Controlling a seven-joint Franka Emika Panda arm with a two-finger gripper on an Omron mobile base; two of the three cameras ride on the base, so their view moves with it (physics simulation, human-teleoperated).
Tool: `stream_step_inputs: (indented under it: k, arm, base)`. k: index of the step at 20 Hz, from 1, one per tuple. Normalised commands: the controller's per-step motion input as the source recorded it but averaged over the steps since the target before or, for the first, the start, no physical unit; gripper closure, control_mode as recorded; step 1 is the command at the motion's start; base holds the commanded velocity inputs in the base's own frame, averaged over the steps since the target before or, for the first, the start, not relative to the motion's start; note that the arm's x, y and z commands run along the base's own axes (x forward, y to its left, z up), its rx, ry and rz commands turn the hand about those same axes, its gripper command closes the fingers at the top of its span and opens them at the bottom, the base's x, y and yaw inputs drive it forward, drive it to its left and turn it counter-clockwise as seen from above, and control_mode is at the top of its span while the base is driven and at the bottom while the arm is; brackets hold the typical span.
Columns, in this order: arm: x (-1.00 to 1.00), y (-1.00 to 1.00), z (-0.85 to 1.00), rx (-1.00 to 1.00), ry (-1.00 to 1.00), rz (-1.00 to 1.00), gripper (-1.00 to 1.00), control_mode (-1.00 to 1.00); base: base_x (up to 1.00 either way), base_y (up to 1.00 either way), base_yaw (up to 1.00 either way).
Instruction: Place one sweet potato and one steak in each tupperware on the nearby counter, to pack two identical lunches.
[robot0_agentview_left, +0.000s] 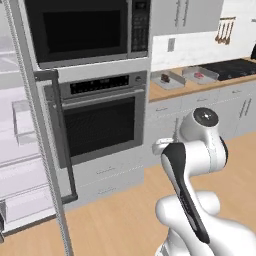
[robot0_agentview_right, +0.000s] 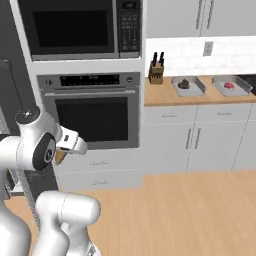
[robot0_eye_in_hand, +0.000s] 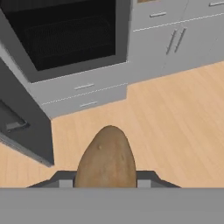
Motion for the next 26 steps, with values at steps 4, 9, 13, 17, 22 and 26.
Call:
stream_step_inputs:
  k: [4,9,13,17,22,26]
  arm:
    - [0.00,0.00,0.00,0.00,0.00,0.00,1.00,1.00]
    - [0.00,0.00,0.00,0.00,0.00,0.00,1.00,1.00]
    - [0.00,0.00,0.00,0.00,0.00,0.00,1.00,1.00]
    - [0.00,0.00,0.00,0.00,0.00,0.00,1.00,1.00]
    - [0.00,0.00,0.00,0.00,0.00,0.00,1.00,1.00]
    - [0.00,0.00,0.00,0.00,0.00,0.00,1.00,1.00]
  base:
    - [0.84,-1.00,-0.26]
    - [1.00,-1.00,-0.15]
    - [1.00,-1.00,-0.07]
    - [1.00,-0.91,-0.01]
    - [1.00,-0.84,0.03]
    - [0.87,-0.88,-0.46]
